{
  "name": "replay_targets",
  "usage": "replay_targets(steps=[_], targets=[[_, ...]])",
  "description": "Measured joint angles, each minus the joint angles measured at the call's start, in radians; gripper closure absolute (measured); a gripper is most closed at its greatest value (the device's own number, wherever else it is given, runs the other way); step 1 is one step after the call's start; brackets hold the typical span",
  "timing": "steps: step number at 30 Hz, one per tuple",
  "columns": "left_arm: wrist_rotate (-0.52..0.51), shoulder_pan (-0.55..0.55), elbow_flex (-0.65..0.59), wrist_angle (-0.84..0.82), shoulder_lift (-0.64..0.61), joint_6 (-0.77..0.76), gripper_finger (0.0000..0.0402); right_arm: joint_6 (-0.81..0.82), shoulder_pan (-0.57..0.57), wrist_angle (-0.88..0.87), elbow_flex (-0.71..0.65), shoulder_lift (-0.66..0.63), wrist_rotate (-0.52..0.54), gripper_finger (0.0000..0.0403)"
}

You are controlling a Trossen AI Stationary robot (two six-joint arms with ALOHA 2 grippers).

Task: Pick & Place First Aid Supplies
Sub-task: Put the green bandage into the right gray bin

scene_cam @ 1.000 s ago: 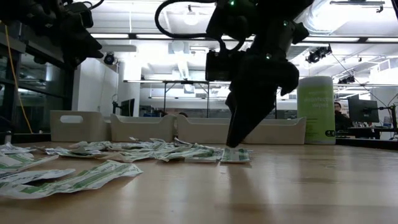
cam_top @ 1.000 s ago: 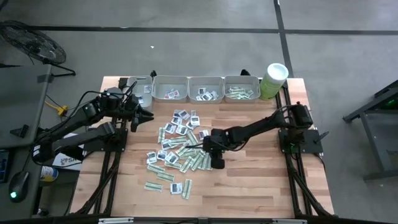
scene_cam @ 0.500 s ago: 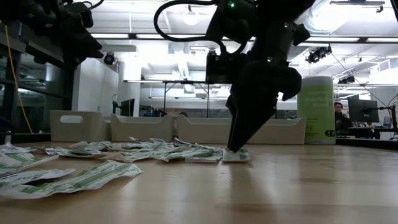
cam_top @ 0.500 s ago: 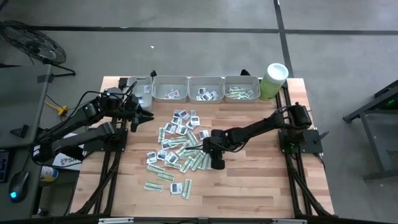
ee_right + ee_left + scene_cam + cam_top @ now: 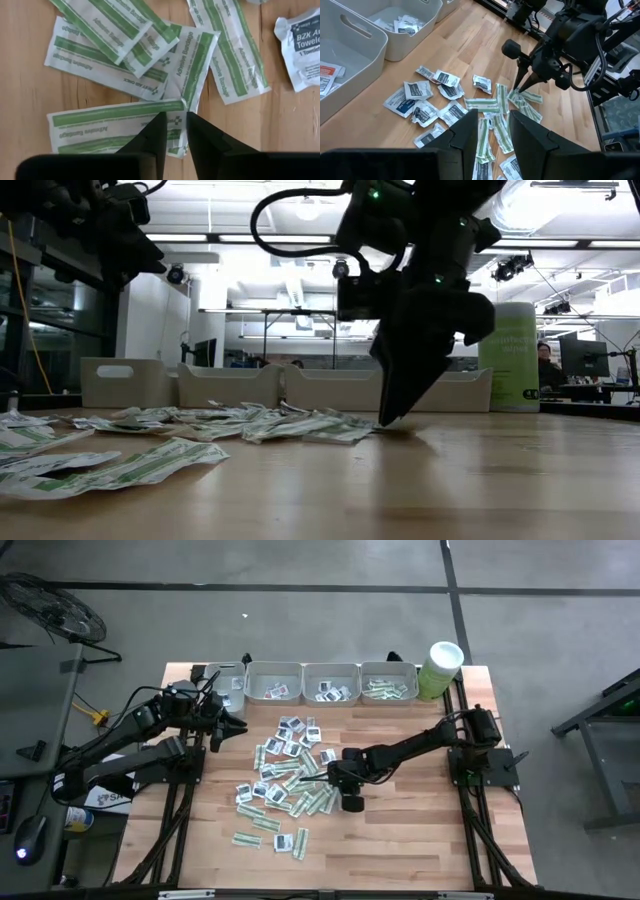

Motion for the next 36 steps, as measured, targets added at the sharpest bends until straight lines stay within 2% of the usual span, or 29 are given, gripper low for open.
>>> replay_targets(steps=[9,15,36], targets=[[0.000,0.000,0.000,0.000,0.000,0.000,0.0289,0.034,-0.001,-0.012,0.000,0.000,-0.019,0.0399],[0.001,0.000,0.000,0.000,0.000,0.000,0.0289,0.088,-0.001,-0.011,0.004,-0.009,-0.051,0.0401],[0.002,0.000,0.000,0.000,0.000,0.000,0.0289,0.240,-0.029,-0.039,0.004,-0.218,-0.079,0.0403]])
